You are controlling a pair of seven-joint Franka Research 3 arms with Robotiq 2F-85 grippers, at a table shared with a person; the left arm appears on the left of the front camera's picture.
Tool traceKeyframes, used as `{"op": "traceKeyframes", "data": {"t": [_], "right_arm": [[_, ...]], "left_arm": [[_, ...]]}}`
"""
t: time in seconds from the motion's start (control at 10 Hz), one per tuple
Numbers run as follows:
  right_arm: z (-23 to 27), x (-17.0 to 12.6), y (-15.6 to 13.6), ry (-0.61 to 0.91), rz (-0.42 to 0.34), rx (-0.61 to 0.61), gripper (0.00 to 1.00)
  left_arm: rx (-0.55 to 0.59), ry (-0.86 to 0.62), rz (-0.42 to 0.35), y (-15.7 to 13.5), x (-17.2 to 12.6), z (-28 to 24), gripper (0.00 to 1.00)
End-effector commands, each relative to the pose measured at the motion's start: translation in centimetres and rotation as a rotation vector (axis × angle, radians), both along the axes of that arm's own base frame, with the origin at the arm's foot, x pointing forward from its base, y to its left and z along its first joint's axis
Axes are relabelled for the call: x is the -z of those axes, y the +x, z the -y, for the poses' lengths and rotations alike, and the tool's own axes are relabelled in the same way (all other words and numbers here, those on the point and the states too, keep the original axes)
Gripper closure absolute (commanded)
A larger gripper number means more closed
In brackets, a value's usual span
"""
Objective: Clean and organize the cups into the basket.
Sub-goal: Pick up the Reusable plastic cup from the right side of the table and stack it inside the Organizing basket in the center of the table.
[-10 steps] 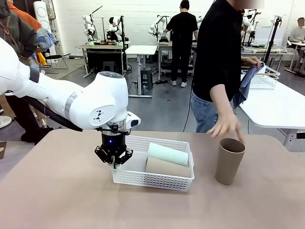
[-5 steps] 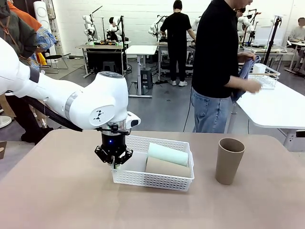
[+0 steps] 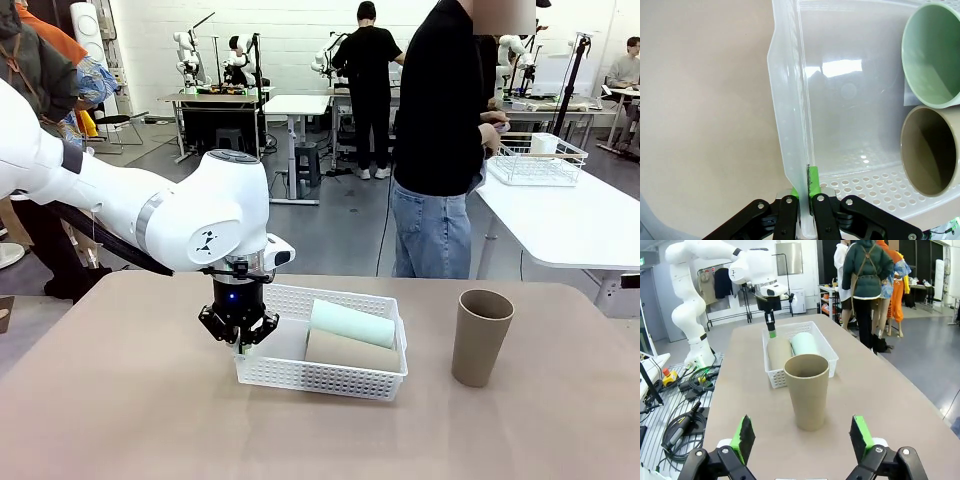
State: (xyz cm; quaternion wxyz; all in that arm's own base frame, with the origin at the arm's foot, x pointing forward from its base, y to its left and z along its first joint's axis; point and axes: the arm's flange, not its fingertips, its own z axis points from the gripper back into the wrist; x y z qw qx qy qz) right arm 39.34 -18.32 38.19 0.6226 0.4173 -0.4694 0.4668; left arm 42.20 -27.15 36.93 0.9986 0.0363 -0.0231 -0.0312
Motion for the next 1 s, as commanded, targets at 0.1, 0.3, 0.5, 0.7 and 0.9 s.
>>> {"op": "traceKeyframes", "data": {"t": [0.1,0.3,0.5,0.7,0.9], "right_arm": [[-1.8,3.3,0.9,-0.064,-0.070,0.002,0.00],[-3.8,5.5,1.5,-0.106,-0.076,-0.016,0.00],[-5.6,6.6,2.0,-0.141,-0.059,-0.045,0.00],[-8.0,8.0,3.3,-0.133,-0.042,-0.084,0.00],[-10.2,8.7,4.3,-0.138,-0.042,-0.127,0.00]], "left_arm": [[0.001,0.004,0.003,-0.2,-0.1,0.0,1.00],[0.001,0.004,0.003,-0.2,-0.1,0.0,1.00],[0.001,0.004,0.003,-0.2,-0.1,0.0,1.00],[0.001,0.004,0.003,-0.2,-0.1,0.0,1.00],[0.001,0.004,0.003,-0.2,-0.1,0.0,1.00]]}}
